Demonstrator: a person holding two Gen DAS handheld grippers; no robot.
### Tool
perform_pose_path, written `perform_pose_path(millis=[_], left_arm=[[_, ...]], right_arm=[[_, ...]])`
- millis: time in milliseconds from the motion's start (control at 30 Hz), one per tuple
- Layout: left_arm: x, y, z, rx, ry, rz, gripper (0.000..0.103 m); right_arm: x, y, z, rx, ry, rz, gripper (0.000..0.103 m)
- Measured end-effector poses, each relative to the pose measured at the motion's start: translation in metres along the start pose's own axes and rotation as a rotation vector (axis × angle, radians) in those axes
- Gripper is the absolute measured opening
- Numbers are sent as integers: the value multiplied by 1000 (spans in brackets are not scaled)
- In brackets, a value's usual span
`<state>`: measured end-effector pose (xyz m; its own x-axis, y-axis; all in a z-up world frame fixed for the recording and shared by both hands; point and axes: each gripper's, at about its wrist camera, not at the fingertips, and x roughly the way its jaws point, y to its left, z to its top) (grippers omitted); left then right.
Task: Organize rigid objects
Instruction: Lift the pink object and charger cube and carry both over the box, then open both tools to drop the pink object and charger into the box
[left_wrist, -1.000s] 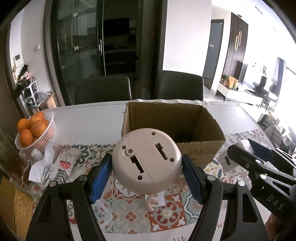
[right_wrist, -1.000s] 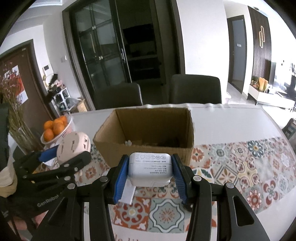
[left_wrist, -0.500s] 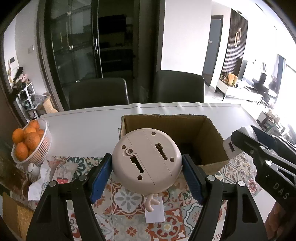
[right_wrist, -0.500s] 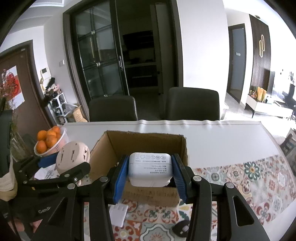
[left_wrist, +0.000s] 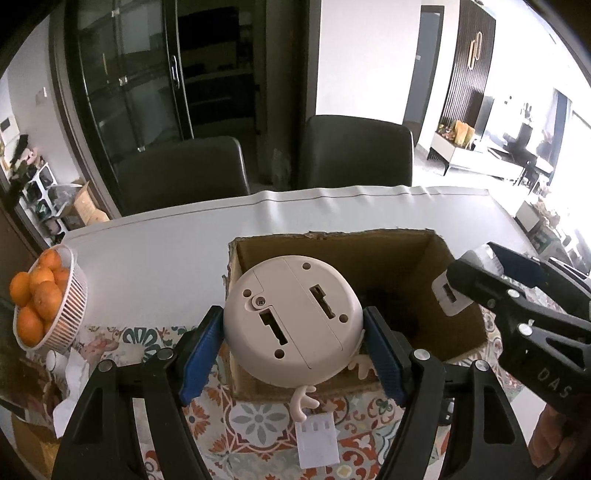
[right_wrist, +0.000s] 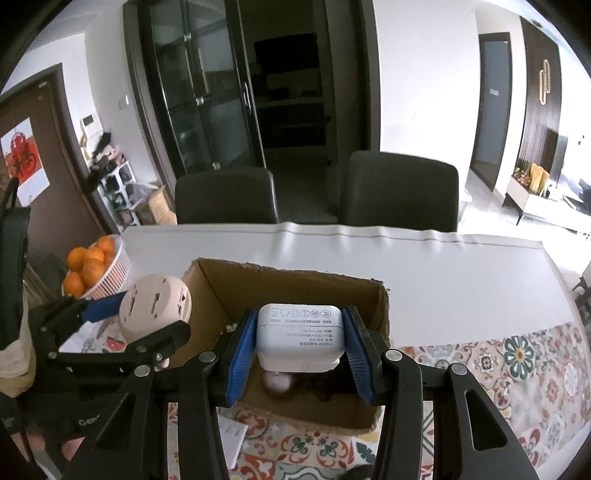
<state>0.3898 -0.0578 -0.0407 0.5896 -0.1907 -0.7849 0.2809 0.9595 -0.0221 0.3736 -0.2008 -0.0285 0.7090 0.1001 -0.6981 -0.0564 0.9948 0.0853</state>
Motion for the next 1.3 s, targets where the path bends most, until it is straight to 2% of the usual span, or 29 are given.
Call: perform_pose_path(millis=[300,700,767,1067,1233,1300], left_arm=[[30,3,11,10,51,14,74],[69,0,8,22,157,5,74],[70,-2,7,35,151,17,74],[75,-8,9,35,172,35,74],[70,-6,9,20,182,28,75],[62,-6,8,22,163,39,76]], right_arm=[[44,-8,9,-26,101,4,47],[93,-21,7,-48,239,24,47],[97,-22,4,-40,252,28,47],[106,-29,-2,-16,296,27,47],[98,-27,1,-19,273,12,49],[90,-27,1,-10,258,9,49]])
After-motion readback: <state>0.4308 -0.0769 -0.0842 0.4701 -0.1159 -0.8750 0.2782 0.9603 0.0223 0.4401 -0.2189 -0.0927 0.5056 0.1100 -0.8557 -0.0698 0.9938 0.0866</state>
